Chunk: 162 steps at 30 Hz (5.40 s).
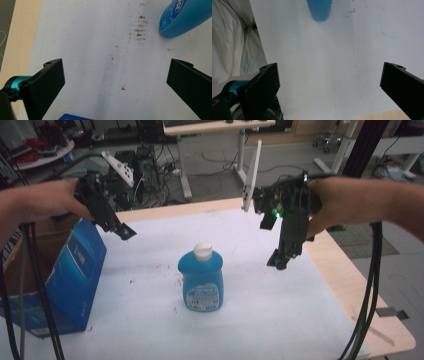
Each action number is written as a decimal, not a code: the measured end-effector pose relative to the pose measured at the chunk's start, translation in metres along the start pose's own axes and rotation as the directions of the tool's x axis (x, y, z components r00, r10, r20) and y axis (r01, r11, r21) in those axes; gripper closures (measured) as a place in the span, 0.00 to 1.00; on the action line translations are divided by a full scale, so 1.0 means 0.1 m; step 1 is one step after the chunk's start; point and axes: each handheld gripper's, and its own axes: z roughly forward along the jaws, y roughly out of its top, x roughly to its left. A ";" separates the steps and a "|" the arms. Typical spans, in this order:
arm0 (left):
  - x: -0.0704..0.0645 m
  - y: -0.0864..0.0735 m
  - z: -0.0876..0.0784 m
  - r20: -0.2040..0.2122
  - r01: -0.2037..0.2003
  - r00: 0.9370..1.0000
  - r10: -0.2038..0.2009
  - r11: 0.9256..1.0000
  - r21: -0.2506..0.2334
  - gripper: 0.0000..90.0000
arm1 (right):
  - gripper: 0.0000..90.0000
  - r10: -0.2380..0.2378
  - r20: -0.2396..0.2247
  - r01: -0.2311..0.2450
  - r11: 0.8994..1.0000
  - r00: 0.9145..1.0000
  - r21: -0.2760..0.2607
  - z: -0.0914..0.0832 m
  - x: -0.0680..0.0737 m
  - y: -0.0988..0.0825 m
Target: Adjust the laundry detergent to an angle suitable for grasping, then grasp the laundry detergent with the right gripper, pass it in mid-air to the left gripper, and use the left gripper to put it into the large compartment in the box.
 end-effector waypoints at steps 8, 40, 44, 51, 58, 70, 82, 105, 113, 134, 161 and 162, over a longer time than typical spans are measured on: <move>0.04 0.04 0.07 -0.006 0.033 0.999 -0.033 0.999 0.023 0.02 | 0.02 -0.009 -0.014 0.009 1.000 1.000 0.008 0.04 -0.02 0.03; -0.01 0.01 0.11 0.020 -0.009 1.000 0.009 1.000 0.014 0.02 | 0.02 -0.008 -0.007 0.008 1.000 1.000 0.001 0.04 0.02 0.05; -0.03 0.01 0.14 0.030 -0.023 0.999 0.022 1.000 0.002 0.02 | 0.02 0.006 -0.014 -0.006 1.000 1.000 -0.017 0.04 0.03 0.04; -0.05 0.00 0.17 0.041 -0.042 0.998 0.042 0.999 0.007 0.02 | 0.02 0.032 -0.014 -0.033 0.997 0.999 -0.070 0.07 0.04 0.00; -0.10 0.01 0.18 0.055 -0.057 0.997 0.057 0.998 0.009 0.02 | 0.02 0.043 -0.018 -0.045 0.985 0.999 -0.165 0.17 0.07 -0.06; -0.10 0.02 0.23 0.064 -0.058 0.996 0.057 0.998 0.016 0.02 | 0.02 0.080 -0.026 -0.084 0.950 0.996 -0.299 0.38 0.07 -0.22; -0.12 0.03 0.26 0.069 -0.066 0.996 0.064 0.998 0.019 0.02 | 0.02 0.078 -0.022 -0.081 0.922 0.997 -0.380 0.51 0.12 -0.26; -0.13 0.02 0.29 0.076 -0.067 0.995 0.066 0.998 0.017 0.02 | 0.02 0.091 -0.036 -0.097 0.888 0.995 -0.450 0.77 0.09 -0.22; -0.13 0.00 0.31 0.082 -0.063 0.995 0.061 0.998 0.016 0.02 | 0.02 0.085 -0.047 -0.097 0.879 0.995 -0.467 0.89 0.07 -0.14; -0.12 -0.01 0.31 0.081 -0.063 0.995 0.062 0.998 0.008 0.02 | 0.02 0.069 -0.049 -0.084 0.844 0.996 -0.529 1.13 0.08 0.02; -0.13 -0.03 0.32 0.086 -0.057 0.995 0.056 0.998 0.012 0.02 | 0.02 0.055 -0.064 -0.083 0.779 0.996 -0.622 1.38 0.09 0.09; -0.12 -0.03 0.33 0.088 -0.057 0.995 0.056 0.998 0.011 0.02 | 0.02 0.056 -0.062 -0.083 0.775 0.996 -0.626 1.38 0.09 0.09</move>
